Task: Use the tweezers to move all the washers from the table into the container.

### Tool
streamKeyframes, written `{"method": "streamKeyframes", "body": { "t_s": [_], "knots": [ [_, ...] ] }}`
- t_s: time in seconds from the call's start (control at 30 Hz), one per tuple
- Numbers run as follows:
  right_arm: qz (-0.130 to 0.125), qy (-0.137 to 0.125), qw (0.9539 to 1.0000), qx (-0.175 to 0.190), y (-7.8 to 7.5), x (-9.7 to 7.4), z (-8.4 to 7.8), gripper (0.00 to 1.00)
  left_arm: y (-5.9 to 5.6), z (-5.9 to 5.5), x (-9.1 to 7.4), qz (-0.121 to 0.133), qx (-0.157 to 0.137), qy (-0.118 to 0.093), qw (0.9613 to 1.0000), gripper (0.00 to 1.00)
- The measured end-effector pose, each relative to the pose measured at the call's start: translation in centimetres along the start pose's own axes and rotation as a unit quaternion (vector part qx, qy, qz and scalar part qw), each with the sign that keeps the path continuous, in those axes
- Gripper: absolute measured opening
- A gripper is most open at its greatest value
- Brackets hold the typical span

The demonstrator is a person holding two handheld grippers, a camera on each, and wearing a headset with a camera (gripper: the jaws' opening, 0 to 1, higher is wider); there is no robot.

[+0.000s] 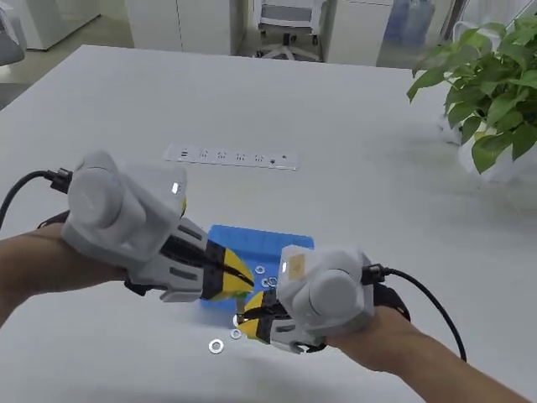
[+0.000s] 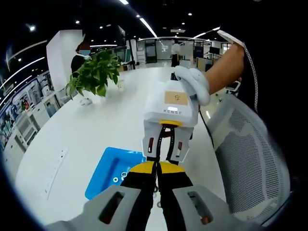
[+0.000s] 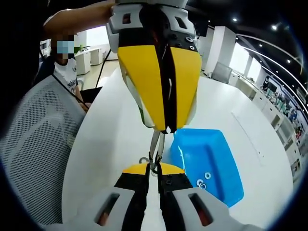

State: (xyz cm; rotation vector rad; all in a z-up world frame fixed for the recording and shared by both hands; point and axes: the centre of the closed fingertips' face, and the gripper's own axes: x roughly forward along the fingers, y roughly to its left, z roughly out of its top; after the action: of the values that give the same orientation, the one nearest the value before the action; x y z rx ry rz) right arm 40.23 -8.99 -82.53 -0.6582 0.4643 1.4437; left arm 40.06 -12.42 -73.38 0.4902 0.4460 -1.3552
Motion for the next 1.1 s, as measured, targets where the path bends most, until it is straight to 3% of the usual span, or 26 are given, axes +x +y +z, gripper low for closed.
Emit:
{"method": "streamKeyframes", "body": {
  "t_s": [0.53, 1.1],
  "knots": [
    [-0.022, -0.009, 0.9997, -0.003, -3.2, -1.1, 0.8, 0.08, 2.5, 1.7, -0.2, 0.007, 0.022, -0.003, 0.9997, 0.05],
    [-0.031, -0.002, 0.9995, -0.005, -6.5, -0.7, -0.1, 0.08, 5.5, 1.1, 0.3, 0.013, 0.027, -0.008, 0.9995, 0.05]
  ]
}}
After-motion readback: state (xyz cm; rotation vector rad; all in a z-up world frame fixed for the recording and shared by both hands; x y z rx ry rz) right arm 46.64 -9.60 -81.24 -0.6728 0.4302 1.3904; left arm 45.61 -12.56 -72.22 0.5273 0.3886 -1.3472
